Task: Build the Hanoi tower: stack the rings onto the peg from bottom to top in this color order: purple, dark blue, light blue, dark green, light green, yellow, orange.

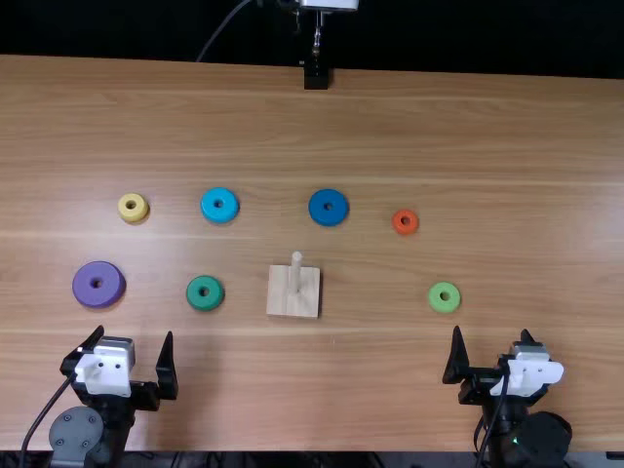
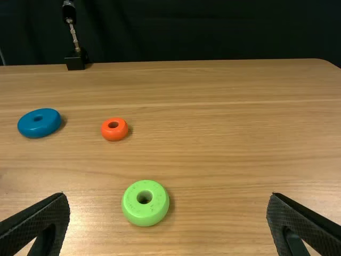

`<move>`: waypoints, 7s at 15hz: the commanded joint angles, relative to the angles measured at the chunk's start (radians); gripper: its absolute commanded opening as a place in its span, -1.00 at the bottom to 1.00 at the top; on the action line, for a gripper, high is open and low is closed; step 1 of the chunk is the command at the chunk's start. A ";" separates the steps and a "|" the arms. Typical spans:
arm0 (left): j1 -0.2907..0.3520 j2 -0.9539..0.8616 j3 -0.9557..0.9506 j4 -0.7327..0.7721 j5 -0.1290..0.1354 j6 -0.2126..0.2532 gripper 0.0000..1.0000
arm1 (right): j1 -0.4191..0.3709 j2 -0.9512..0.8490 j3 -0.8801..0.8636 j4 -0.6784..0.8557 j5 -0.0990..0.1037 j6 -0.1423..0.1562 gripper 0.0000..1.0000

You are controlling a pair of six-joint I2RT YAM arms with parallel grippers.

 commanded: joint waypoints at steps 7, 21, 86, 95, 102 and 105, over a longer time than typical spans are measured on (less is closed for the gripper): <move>0.012 -0.013 -0.111 -0.072 -0.004 0.012 1.00 | -0.013 -0.013 -0.078 -0.037 0.000 0.002 1.00; 0.026 -0.013 -0.111 -0.059 0.011 0.012 1.00 | -0.013 -0.013 -0.078 -0.037 0.000 0.002 1.00; 0.259 1.716 1.147 -0.434 0.017 0.264 -1.00 | -0.013 -0.013 -0.078 -0.037 0.000 0.002 1.00; 0.116 1.583 1.426 -0.916 0.020 0.260 -1.00 | -0.013 -0.013 -0.078 -0.037 0.000 0.002 1.00; -0.164 1.592 1.635 -1.012 0.018 0.128 -1.00 | -0.013 -0.013 -0.078 -0.037 0.000 0.000 1.00; -0.284 1.622 1.669 -1.010 0.013 0.076 -1.00 | -0.013 -0.013 -0.078 -0.037 0.000 0.002 1.00</move>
